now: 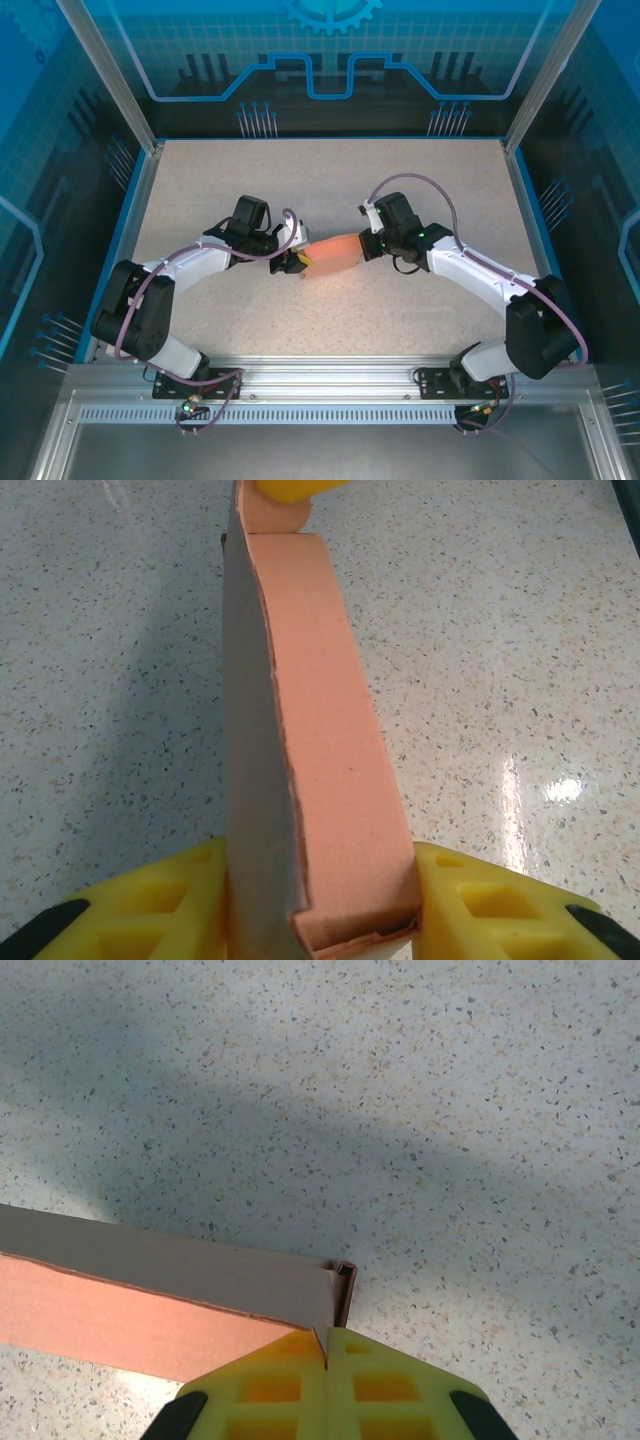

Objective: Fold the paper box

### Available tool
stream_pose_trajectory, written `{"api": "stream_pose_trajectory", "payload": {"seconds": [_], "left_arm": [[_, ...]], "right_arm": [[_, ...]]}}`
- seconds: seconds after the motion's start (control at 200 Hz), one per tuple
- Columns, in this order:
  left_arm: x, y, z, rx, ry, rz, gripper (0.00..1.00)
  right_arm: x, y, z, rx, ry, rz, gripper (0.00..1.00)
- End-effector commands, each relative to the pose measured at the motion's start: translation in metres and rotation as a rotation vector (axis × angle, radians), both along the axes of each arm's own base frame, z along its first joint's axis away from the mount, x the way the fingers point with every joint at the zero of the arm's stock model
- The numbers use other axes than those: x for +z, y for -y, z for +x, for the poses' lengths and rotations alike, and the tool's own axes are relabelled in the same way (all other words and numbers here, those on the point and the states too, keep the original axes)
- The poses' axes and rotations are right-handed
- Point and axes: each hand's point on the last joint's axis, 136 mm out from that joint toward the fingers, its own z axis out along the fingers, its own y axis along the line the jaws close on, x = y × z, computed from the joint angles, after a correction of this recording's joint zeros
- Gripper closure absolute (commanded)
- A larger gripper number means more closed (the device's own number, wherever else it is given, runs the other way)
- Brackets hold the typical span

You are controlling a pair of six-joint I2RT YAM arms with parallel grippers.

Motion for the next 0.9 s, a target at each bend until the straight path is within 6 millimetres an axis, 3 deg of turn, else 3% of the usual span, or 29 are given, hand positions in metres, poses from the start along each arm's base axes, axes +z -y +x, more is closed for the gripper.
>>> {"api": "stream_pose_trajectory", "payload": {"seconds": [0.0, 0.1, 0.125, 0.896], "left_arm": [[0.005, -0.002, 0.007, 0.027, 0.041, -0.006, 0.57], [0.004, -0.003, 0.008, 0.034, 0.045, -0.001, 0.56], [0.004, -0.004, 0.009, 0.037, 0.048, 0.001, 0.56], [-0.002, -0.007, 0.012, 0.065, 0.052, 0.026, 0.54]], "right_arm": [[-0.007, 0.007, -0.008, -0.027, 0.001, -0.016, 0.96], [-0.001, 0.004, -0.007, -0.045, 0.021, 0.019, 0.96], [-0.01, 0.007, -0.012, -0.053, 0.003, 0.012, 0.96], [-0.021, 0.007, -0.02, -0.191, 0.0, 0.047, 0.96]]}}
